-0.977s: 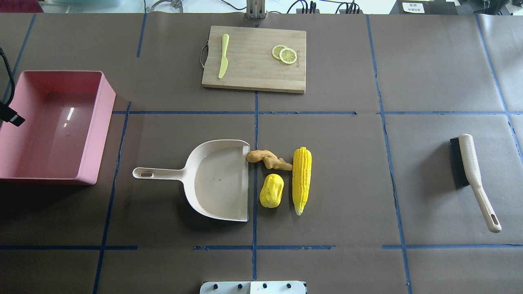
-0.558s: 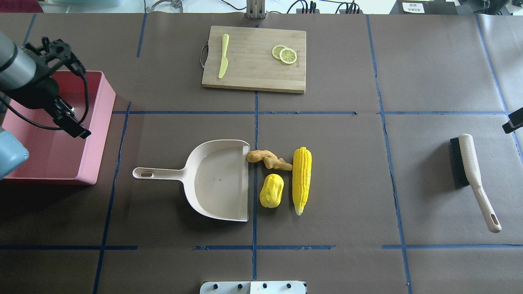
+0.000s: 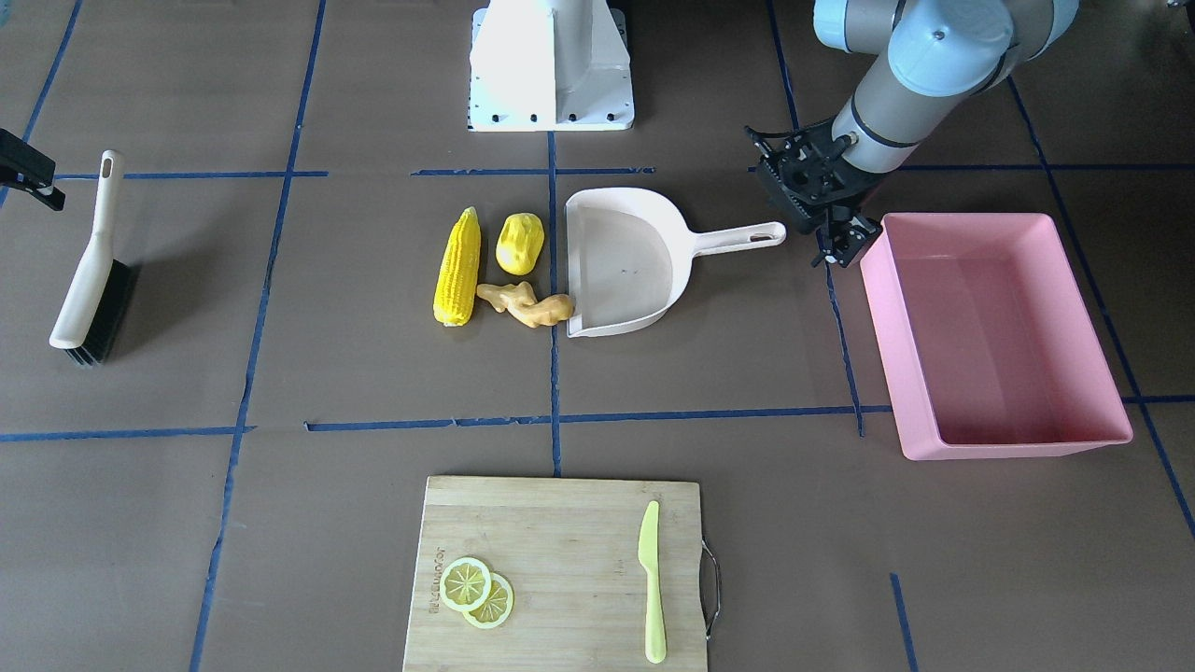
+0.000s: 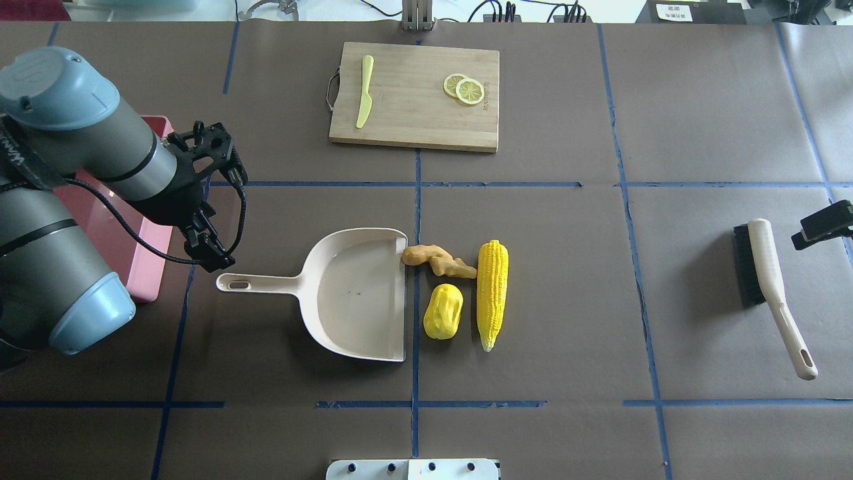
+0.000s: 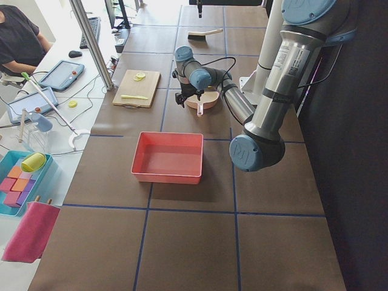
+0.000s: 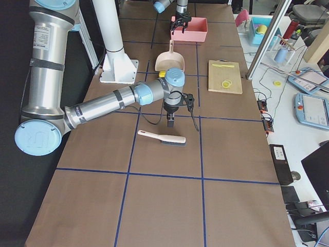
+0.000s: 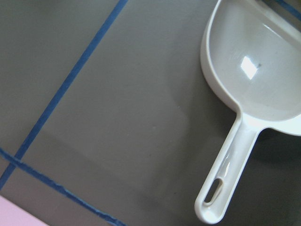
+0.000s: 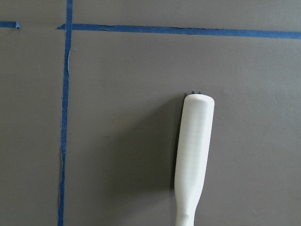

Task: Sweep and dump trash into bin
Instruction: 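Move the left gripper to the dustpan handle while the right gripper reaches the brush handle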

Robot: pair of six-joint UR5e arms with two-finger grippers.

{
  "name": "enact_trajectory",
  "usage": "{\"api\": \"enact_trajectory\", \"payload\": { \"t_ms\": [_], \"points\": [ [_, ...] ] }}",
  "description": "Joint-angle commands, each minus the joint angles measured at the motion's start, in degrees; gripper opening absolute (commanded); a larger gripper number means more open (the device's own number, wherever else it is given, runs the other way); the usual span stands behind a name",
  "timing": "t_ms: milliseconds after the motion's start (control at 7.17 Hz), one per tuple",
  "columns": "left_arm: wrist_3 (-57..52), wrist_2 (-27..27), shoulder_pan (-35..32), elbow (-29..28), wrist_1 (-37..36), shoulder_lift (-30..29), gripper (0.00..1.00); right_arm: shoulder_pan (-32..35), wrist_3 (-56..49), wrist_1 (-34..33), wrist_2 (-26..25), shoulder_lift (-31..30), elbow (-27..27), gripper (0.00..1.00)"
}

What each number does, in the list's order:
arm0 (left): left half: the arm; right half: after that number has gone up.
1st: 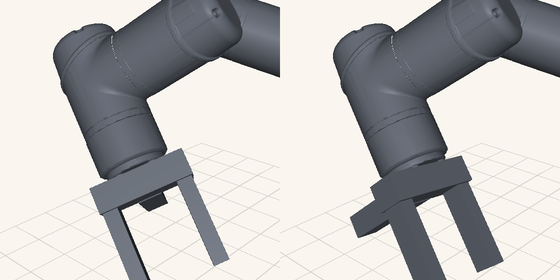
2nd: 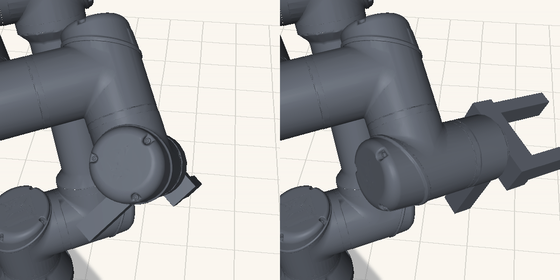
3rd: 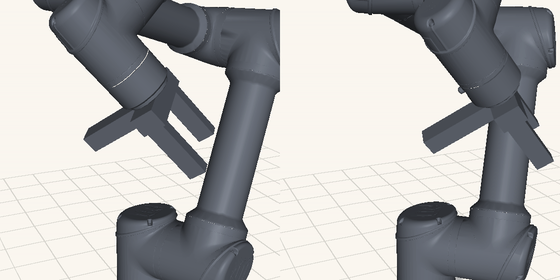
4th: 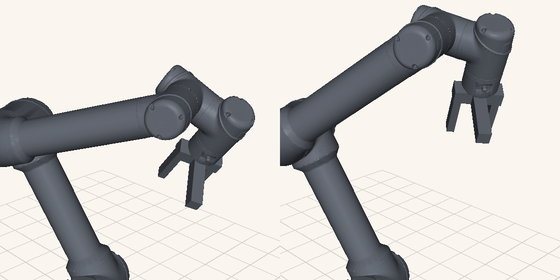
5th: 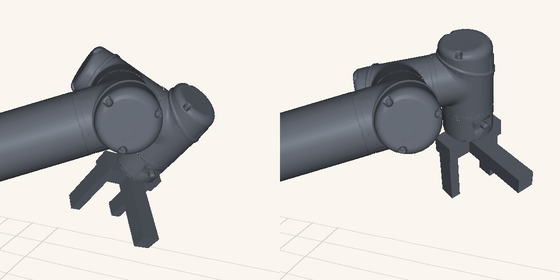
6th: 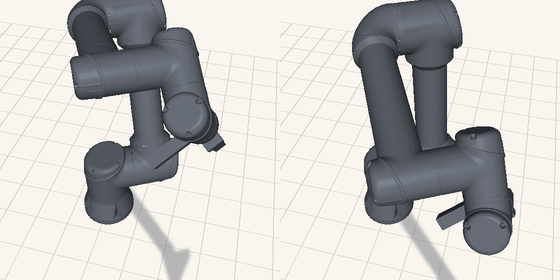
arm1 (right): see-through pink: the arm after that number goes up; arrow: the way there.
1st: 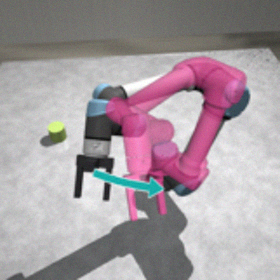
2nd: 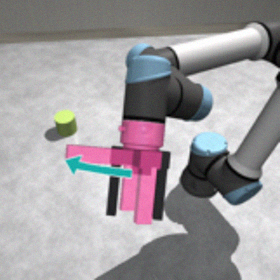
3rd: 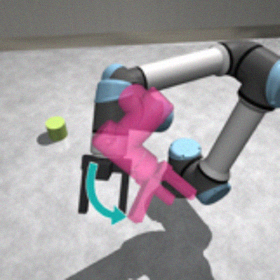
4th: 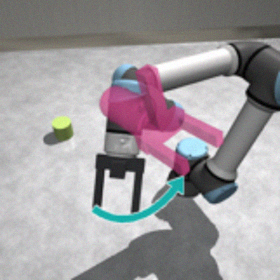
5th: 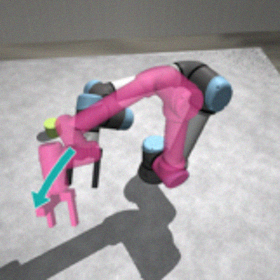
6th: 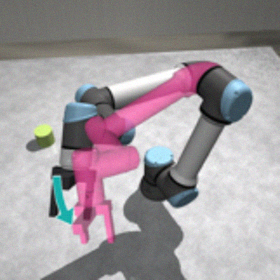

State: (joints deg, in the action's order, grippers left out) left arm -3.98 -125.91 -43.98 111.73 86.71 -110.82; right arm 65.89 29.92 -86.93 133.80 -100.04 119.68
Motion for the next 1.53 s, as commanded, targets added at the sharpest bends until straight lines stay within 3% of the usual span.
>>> {"api": "enact_trajectory", "payload": {
  "t_ms": [0,140,419,558,837,1395],
  "points": [
    [-0.2,0.0,1.7,-3.8,5.9,-0.7,1.00,-5.0,10.1,11.6,-1.9,-5.8,0.1,0.97],
    [-1.0,0.1,1.8,-6.9,9.4,-2.5,1.00,-6.7,12.4,13.3,-3.4,-7.4,0.1,0.95],
    [-1.5,0.1,1.9,-7.9,13.2,-2.3,1.00,-12.9,17.0,18.8,-10.4,-10.4,-0.5,0.94],
    [-1.6,0.1,2.0,-7.8,13.3,-2.4,1.00,-13.6,17.0,19.3,-10.6,-11.8,-1.0,0.94],
    [-1.8,0.1,2.0,-7.7,13.7,-2.2,1.00,-15.4,17.9,28.8,-10.5,-15.5,-5.0,0.99],
    [-1.6,0.1,2.1,-9.8,20.3,-1.7,1.00,-20.8,22.5,29.4,-10.9,-15.6,-5.7,0.99]
  ]
}}
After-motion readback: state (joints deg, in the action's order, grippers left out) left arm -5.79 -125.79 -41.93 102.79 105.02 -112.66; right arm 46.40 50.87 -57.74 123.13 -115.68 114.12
